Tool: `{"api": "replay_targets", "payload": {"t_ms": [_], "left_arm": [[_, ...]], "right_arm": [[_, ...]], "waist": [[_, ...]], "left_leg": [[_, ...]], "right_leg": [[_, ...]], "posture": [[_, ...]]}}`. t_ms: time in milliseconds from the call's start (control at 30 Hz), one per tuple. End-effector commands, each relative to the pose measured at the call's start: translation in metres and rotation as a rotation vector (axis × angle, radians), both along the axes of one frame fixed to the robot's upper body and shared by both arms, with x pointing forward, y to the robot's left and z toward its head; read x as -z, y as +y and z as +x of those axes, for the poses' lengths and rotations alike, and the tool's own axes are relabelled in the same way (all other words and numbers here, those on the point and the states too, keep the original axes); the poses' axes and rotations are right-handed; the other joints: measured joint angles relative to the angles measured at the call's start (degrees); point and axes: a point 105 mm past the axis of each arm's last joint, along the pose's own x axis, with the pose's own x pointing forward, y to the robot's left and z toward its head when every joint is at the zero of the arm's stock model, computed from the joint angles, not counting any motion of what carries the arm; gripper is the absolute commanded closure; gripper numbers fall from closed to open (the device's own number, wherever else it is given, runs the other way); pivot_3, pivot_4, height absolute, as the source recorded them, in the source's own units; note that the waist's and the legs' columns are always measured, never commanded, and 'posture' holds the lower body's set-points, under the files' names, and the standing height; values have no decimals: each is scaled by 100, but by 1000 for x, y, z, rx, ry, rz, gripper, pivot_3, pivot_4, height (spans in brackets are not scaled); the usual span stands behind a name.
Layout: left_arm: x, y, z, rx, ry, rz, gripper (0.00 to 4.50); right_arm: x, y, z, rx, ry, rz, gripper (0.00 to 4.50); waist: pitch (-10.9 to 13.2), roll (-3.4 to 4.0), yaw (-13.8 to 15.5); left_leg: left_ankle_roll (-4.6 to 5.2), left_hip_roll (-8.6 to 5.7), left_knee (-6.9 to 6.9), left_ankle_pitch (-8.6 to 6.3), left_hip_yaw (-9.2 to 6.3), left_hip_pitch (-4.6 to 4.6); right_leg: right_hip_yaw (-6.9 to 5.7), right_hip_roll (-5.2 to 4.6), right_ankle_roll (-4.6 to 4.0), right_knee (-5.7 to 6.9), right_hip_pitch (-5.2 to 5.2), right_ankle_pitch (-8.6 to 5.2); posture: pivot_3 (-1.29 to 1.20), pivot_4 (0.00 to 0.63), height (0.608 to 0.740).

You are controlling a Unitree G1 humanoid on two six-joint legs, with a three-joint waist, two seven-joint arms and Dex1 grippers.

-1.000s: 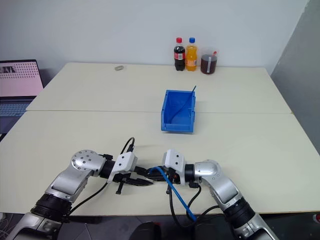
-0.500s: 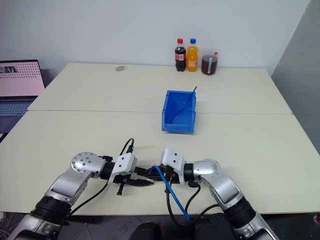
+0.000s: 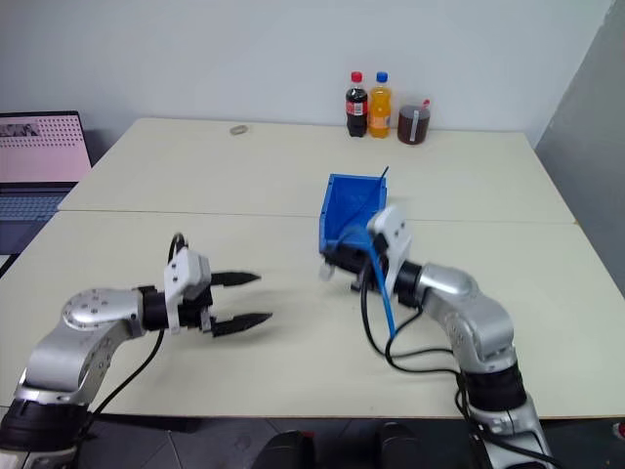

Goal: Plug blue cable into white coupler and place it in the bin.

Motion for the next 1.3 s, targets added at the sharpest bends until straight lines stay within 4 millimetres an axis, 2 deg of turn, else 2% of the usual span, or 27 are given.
{"api": "replay_targets", "payload": {"t_ms": [33,100,267,400,533,567,700,1000,1033,1067,1133,1233,1300], "left_arm": [[-20,-10,13,-51,-79,-5,0],[-27,-18,21,-77,-94,-20,0],[-42,-22,47,-217,-184,-5,0],[-48,-26,52,-227,-208,-9,0],[-50,-24,57,-240,-239,4,0],[-50,-25,58,-238,-245,7,0],[-52,-29,60,-237,-267,9,0],[-52,-28,60,-276,-262,-1,0],[-51,-24,62,-303,-257,-8,0],[-51,-21,63,-322,-253,-12,0],[-46,-4,67,-415,-207,-6,0],[-43,24,66,-510,-203,39,0],[-45,39,64,-537,-205,32,0]], "right_arm": [[-20,-17,27,114,23,68,4390],[-26,-17,41,150,52,86,4390],[-37,-8,69,168,144,93,4390],[-37,-4,81,152,223,76,4390],[-29,0,101,158,304,-30,4390],[-26,1,104,158,323,-66,3682],[-22,-1,116,193,327,-179,2694],[-44,-13,130,284,240,-192,245],[-46,-16,130,280,226,-197,67],[-48,-17,129,276,216,-202,67],[-56,-24,121,209,105,-261,67],[-57,-40,90,102,33,-276,67],[-48,-58,64,46,14,-306,67]], "waist": [[0,1,-6],[1,0,-12],[5,0,-30],[6,0,-42],[8,1,-52],[8,1,-56],[8,1,-62],[8,1,-59],[8,1,-58],[8,1,-58],[8,1,-56],[8,1,-27],[8,1,6]], "left_leg": [[0,-3,-1,0,6,0],[0,-4,-4,-1,17,-1],[0,-1,-7,-1,21,-14],[0,1,-13,-1,22,-17],[-1,-2,-14,-1,31,-27],[-1,-2,-15,-1,34,-33],[-2,-1,-3,-1,31,-73],[-4,1,-5,0,30,-101],[-4,1,-4,0,29,-100],[-4,0,-3,0,27,-100],[-4,-1,-2,0,25,-100],[-3,-2,0,-1,18,-104],[-4,0,-1,-1,11,-110]], "right_leg": [[2,-1,-24,0,0,14],[3,-2,-27,-3,-5,17],[18,0,-29,2,-24,19],[22,1,-32,3,-33,20],[23,-2,-33,3,-46,21],[22,-2,-32,3,-53,21],[21,-2,-32,5,-87,26],[22,-22,-32,2,-106,27],[22,-25,-32,4,-106,27],[21,-26,-32,5,-105,27],[19,-26,-32,6,-104,27],[13,-25,-31,2,-101,28],[7,-29,-31,0,-103,27]], "posture": [[0,150,740],[0,150,740],[0,150,740],[0,150,740],[0,150,740],[0,150,740],[0,150,740],[0,150,740],[0,150,740],[0,150,740],[0,150,740],[0,150,740],[0,150,740]]}}
